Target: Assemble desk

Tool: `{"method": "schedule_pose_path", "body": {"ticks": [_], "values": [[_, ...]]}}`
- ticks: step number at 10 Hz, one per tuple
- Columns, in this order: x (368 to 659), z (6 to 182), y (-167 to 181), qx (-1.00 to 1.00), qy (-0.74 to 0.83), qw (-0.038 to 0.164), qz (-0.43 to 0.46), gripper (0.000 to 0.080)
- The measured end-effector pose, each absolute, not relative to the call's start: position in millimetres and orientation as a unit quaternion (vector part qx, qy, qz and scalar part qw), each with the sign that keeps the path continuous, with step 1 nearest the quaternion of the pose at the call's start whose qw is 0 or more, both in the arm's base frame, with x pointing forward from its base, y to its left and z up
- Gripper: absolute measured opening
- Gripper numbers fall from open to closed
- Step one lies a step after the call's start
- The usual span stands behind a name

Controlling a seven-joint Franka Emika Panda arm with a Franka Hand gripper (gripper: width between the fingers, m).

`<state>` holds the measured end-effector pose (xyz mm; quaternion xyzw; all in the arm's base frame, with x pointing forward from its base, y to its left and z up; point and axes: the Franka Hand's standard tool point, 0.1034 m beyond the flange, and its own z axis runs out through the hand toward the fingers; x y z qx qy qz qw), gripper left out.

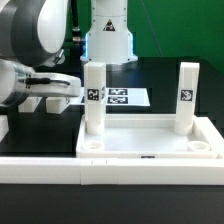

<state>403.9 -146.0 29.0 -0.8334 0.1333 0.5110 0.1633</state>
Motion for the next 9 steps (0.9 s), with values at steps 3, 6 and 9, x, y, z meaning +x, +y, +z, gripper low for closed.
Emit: {"method": "schedule_pose_path", "body": {"ticks": [3, 6, 9], "values": [[406, 29.1, -147, -0.837, 0.133, 0.162, 0.506, 0.0648], [406, 29.1, -147, -0.836, 0.133, 0.162, 0.506, 0.0648], [404, 42.1, -146, -0.824, 0.154, 0.156, 0.523, 0.0648]]}}
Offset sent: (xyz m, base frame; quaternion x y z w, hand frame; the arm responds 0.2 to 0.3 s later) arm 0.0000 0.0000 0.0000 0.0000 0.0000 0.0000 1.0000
